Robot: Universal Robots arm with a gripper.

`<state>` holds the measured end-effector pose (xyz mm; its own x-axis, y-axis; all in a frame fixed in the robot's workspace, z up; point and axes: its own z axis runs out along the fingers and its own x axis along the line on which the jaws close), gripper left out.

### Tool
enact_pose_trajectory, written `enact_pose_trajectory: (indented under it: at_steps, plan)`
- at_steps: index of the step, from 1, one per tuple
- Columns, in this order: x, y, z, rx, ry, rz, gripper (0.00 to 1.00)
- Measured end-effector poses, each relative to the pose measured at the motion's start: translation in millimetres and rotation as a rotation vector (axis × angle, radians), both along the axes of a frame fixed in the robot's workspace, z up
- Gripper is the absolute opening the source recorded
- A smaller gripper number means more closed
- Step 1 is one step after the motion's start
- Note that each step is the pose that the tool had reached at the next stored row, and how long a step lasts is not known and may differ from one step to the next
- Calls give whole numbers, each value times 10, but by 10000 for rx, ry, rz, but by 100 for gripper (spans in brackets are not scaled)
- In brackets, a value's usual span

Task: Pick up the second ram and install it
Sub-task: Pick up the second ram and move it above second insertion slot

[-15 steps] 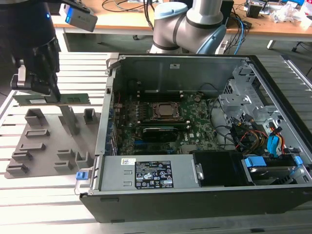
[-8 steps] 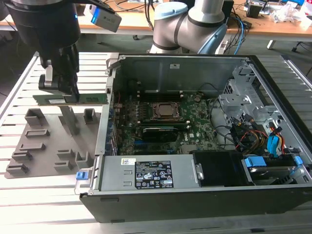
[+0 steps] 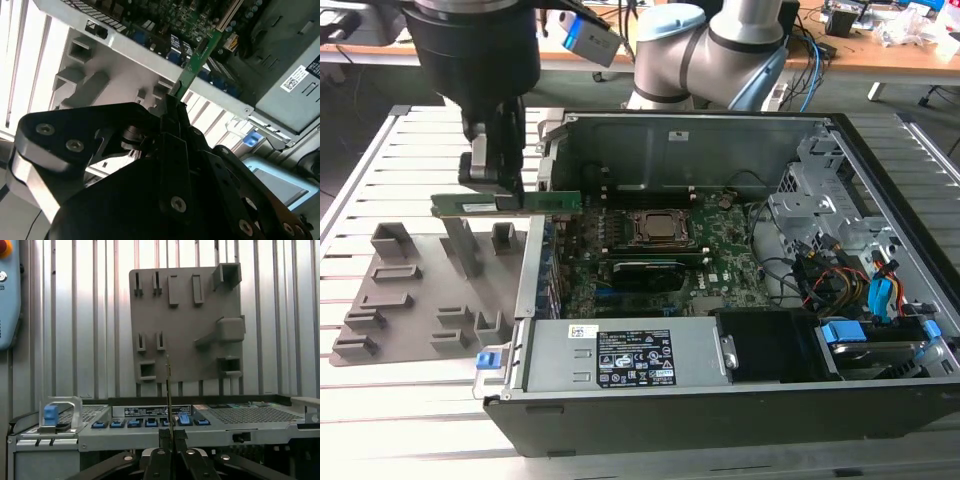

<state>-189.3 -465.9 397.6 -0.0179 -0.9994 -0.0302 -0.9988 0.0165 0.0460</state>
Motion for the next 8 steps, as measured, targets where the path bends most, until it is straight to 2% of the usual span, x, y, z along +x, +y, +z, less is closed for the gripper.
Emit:
enact_pose_trajectory:
  at_steps: [8]
  plan:
    - [353,0,0,0,1,-1,14]
